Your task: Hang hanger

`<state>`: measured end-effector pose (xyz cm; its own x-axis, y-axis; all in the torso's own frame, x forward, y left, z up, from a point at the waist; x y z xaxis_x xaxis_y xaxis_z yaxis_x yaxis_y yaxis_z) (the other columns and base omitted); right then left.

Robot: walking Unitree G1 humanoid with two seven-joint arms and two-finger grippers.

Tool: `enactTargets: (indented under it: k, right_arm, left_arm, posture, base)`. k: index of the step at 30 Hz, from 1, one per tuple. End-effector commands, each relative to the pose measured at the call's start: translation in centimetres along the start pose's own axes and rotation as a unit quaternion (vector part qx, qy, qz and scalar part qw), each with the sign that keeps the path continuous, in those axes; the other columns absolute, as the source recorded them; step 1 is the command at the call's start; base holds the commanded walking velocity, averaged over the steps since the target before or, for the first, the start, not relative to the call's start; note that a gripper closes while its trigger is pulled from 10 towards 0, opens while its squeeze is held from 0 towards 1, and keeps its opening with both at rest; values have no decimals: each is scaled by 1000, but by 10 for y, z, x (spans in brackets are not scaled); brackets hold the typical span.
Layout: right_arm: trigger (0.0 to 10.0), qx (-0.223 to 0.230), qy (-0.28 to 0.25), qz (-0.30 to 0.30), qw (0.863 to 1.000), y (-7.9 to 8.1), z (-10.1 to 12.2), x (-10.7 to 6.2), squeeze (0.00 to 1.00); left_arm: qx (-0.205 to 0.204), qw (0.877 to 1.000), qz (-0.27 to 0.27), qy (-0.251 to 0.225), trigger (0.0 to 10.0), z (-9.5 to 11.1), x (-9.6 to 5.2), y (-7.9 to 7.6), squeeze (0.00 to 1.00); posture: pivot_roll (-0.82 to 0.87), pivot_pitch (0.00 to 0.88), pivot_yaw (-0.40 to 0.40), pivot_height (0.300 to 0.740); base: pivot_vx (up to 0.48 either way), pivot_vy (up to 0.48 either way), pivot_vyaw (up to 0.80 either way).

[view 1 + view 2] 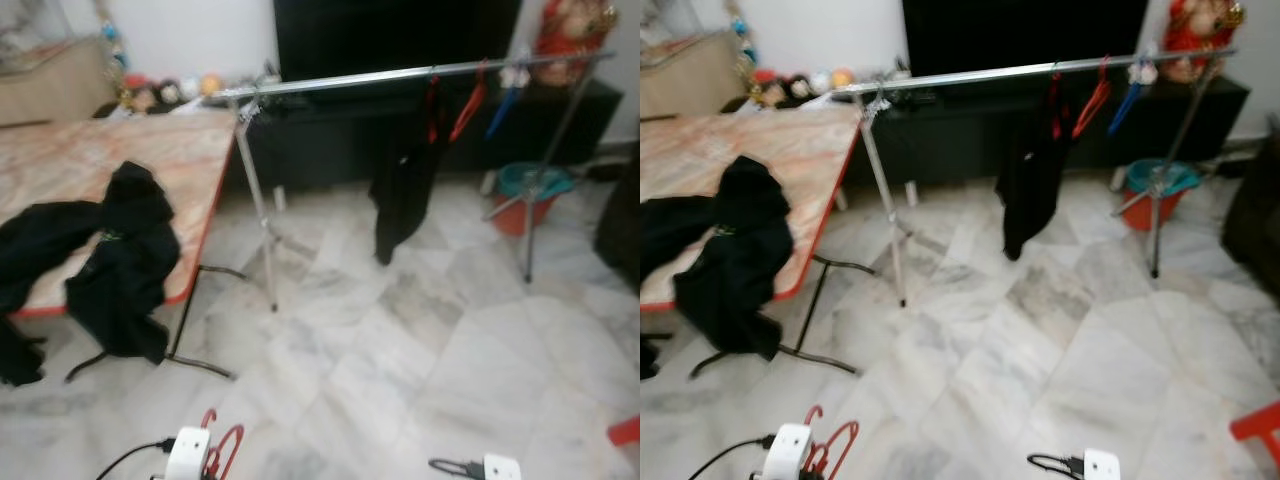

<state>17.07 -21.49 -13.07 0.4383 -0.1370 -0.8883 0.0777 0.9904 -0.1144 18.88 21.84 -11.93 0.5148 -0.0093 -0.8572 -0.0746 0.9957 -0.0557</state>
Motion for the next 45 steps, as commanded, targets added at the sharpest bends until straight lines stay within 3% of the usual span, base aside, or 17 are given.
enactTargets:
  k: [1, 11, 29, 41, 45]
  right_arm:
    - [10000, -5, 8, 3, 1000, 0, -7, -1, 0]
    - [10000, 7, -1, 4, 1000, -1, -3, 0, 0]
    - [10000, -21, -6, 16, 1000, -1, 3, 0, 0]
    - [10000, 0, -12, 28, 1000, 3, 7, 0, 0]
    - [10000, -17, -13, 33, 999, 4, 8, 0, 0]
  left_arm:
    - [6, 1000, 1, 5, 10000, -1, 0, 0, 0]
    - [10, 1000, -1, 5, 10000, -1, 0, -1, 0]
    - [1, 1000, -2, 3, 10000, 2, 1, -2, 0]
    - [-2, 1000, -4, 1, 10000, 4, 1, -4, 0]
    - [-1, 1000, -4, 2, 10000, 5, 2, -3, 0]
  posture:
    - [86, 0, 25, 736]
    - [88, 0, 26, 732]
    - [92, 0, 17, 732]
    - [94, 0, 20, 732]
    - [92, 0, 22, 732]
  base:
    - [390, 0, -475]
    - [387, 0, -46]
    - [389, 0, 0]
    - [391, 0, 198]
    - [391, 0, 0]
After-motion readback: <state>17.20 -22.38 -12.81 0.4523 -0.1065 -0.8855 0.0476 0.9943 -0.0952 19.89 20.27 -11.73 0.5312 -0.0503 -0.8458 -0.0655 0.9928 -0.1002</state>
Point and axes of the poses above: a point about 5 cm out from each wrist's last joint towards the gripper, its own x axis pointing out of the wrist towards the gripper, its own z axis along the axis of the wrist's last joint, y = z × x, the point moved 4 cm from there along x, pointing out of the wrist towards the gripper, and after that the axes turned 10 degrees about -x, right-handed, at the moved point
